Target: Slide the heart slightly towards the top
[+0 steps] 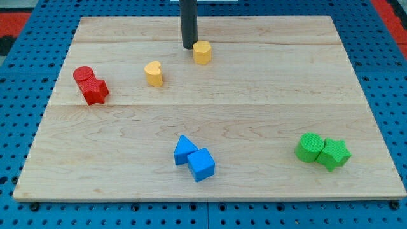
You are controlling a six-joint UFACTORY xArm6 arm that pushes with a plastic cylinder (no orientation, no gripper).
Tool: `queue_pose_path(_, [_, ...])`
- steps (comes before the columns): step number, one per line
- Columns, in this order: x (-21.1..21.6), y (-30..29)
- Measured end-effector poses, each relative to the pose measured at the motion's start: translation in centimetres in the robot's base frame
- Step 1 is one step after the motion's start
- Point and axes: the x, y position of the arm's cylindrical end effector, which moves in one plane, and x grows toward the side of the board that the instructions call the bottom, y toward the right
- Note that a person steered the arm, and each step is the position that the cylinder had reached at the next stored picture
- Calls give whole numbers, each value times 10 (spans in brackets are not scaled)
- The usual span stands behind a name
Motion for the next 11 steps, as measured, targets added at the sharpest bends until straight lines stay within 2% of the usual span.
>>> queue_pose_path(2, [15, -38])
queue_pose_path(4, [80, -42])
queue_pose_path(5, [84, -42])
queue_pose_path(7, [143, -46])
queue_pose_path(9, [144, -59])
queue_pose_path(11, [99, -59])
